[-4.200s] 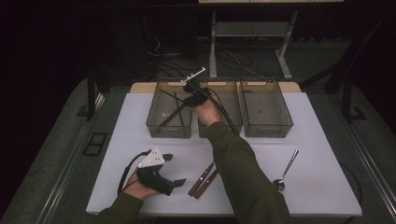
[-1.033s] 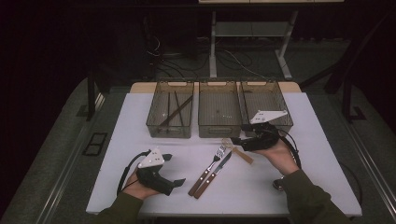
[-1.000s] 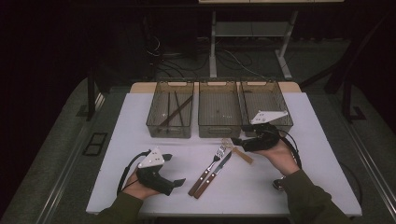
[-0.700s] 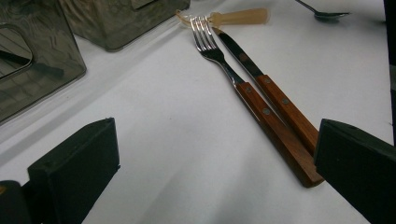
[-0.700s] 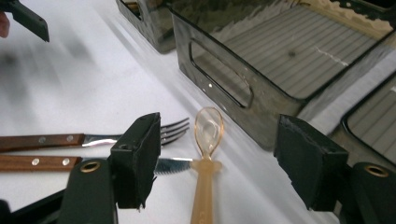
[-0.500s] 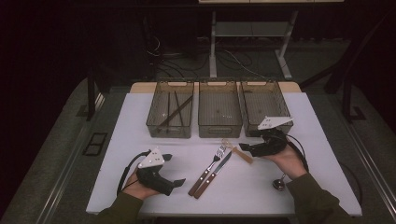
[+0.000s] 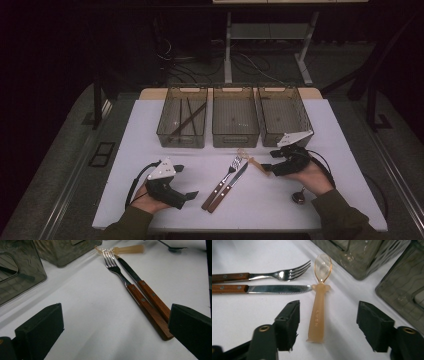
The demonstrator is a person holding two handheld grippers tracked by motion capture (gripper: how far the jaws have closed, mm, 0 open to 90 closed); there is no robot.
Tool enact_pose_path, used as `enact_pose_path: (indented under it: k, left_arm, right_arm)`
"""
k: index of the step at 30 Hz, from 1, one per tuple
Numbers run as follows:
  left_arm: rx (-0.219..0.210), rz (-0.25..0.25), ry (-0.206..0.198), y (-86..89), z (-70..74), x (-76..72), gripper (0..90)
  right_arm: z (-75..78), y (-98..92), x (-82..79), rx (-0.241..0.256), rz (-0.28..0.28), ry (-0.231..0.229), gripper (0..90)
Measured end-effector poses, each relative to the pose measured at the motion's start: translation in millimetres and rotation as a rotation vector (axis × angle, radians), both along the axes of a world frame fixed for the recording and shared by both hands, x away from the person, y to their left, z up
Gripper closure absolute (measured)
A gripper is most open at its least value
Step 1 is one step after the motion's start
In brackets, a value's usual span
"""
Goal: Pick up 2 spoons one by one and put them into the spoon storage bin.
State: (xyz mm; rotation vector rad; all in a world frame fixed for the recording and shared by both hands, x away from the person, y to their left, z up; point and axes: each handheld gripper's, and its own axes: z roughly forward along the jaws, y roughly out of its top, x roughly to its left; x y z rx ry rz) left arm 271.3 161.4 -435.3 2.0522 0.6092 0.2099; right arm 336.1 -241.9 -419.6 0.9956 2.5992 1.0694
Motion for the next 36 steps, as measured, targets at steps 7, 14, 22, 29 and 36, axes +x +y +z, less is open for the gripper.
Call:
enact_pose_path:
  k: [7, 14, 22, 29, 36]
  left_arm:
    - [0.002, -0.003, 0.001, 0.0, -0.2, 0.3, 0.0]
    - [0.0, -0.005, 0.003, -0.2, -0.3, 0.4, 0.0]
    - [0.001, -0.006, 0.003, -0.3, -0.2, 0.3, 0.0]
    - [0.0, -0.006, 0.004, -0.4, -0.4, 0.3, 0.0]
    - [0.0, -0.006, 0.005, -0.6, -0.5, 0.2, 0.0]
  right_arm:
    - [-7.2, 6.7, 1.6, -0.051, 0.008, 0.043, 44.1]
    - [-11.1, 11.5, 1.7, -0.078, 0.025, 0.056, 49.8]
    - [-15.2, 17.5, -0.4, -0.133, 0.045, 0.057, 60.3]
    - [-16.7, 21.0, -2.1, -0.161, 0.061, 0.047, 66.4]
    - [-16.7, 22.2, -3.2, -0.173, 0.063, 0.038, 68.4]
